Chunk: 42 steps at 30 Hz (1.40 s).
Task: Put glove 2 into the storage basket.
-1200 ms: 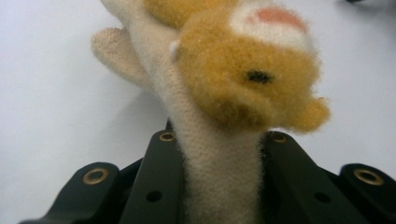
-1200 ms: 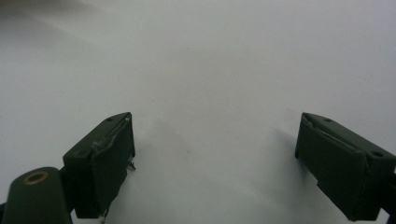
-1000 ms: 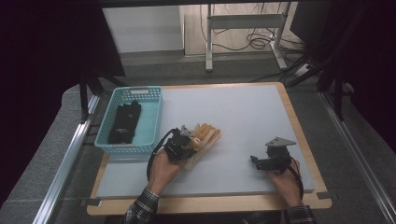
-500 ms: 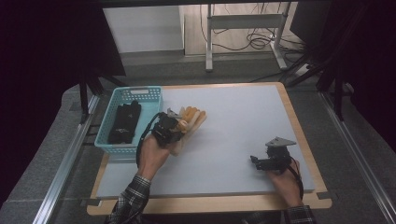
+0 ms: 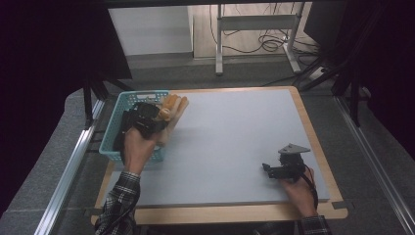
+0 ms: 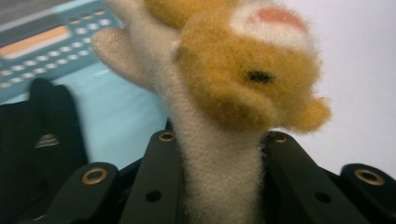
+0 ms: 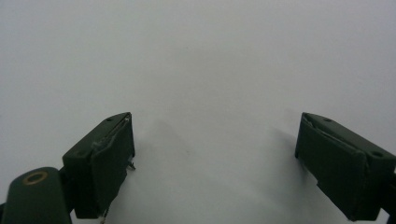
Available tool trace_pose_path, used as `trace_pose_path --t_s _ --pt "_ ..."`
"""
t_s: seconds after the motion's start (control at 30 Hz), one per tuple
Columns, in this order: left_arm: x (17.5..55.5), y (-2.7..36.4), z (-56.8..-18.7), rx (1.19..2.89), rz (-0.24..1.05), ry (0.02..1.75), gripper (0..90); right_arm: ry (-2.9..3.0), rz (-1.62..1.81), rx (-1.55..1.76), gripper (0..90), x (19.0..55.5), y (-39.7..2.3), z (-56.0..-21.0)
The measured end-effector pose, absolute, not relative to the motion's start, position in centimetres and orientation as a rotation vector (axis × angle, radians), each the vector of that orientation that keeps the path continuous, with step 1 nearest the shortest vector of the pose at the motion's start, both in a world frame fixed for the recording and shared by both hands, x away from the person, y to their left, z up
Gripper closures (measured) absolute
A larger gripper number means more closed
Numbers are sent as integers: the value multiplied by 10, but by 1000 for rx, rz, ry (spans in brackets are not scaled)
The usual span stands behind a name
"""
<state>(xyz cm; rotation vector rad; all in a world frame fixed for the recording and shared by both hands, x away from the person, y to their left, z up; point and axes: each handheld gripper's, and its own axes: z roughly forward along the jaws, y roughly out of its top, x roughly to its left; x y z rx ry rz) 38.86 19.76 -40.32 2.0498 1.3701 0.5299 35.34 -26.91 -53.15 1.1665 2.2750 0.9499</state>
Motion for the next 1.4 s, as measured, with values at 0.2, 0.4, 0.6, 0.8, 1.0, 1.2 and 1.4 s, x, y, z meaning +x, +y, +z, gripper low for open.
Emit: trace_pose_path --t_s 0.2,0.4,0.6,0.8,1.0,1.2,1.4 --pt "398 227 -401 2015 560 1479 769 2275 950 1166 116 353 -269 -531" --pt "413 253 -414 1973 531 1602 765 2275 950 1166 115 353 -269 -531" --pt "432 263 -437 1973 506 1689 765 2276 949 1165 115 353 -269 -532" --pt "452 255 -460 2015 458 1718 760 2275 951 1164 115 353 -269 -532" --pt "469 245 -485 2056 397 1731 746 2277 952 1161 115 353 -269 -532" --pt "479 237 -493 2083 325 1716 614 2279 953 1160 115 353 -269 -532" --pt "477 241 -486 2105 356 1725 178 2279 952 1159 115 353 -269 -532"
